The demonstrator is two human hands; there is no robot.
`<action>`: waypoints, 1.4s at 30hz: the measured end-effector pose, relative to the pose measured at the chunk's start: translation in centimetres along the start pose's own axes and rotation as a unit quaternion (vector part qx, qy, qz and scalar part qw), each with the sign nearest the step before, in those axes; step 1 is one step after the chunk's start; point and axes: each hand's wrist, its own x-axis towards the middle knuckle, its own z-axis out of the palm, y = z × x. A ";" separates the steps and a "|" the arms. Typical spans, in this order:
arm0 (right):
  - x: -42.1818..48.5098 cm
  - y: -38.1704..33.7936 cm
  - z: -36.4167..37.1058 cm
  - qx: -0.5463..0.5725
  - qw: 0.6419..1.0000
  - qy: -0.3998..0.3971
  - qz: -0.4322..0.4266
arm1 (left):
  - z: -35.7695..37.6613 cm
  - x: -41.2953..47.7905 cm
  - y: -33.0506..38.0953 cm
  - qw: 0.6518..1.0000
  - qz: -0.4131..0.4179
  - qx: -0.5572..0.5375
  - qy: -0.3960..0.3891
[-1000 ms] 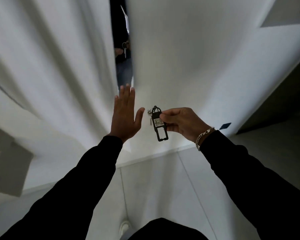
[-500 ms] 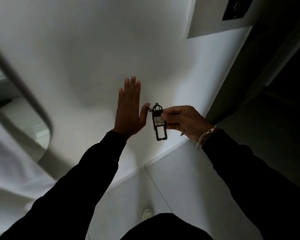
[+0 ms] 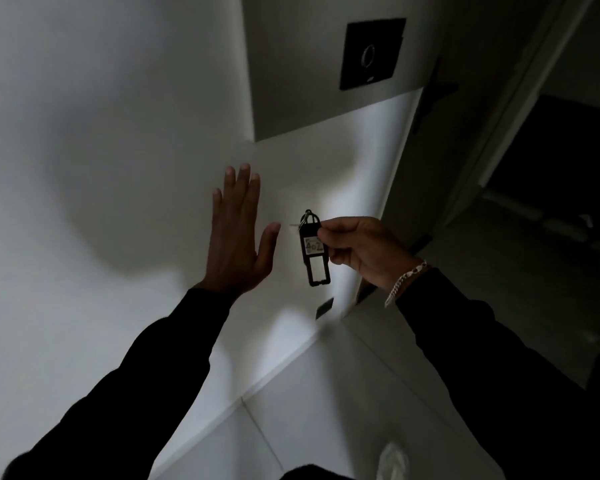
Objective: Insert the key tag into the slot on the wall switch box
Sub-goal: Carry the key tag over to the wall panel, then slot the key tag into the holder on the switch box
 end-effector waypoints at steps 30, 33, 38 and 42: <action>20.8 -24.5 -23.5 -0.043 0.963 -0.039 -0.263 | 9.9 29.6 5.4 0.932 0.028 0.313 0.183; 22.9 -25.7 -23.7 -0.048 0.951 -0.069 -0.299 | 9.5 30.4 4.4 0.895 0.048 0.394 0.204; 25.6 -26.7 -24.4 -0.048 0.926 -0.090 -0.365 | 9.8 31.8 3.3 0.829 0.060 0.490 0.263; 26.6 -26.5 -23.8 -0.063 0.911 -0.105 -0.395 | 10.0 32.0 3.1 0.806 0.054 0.527 0.264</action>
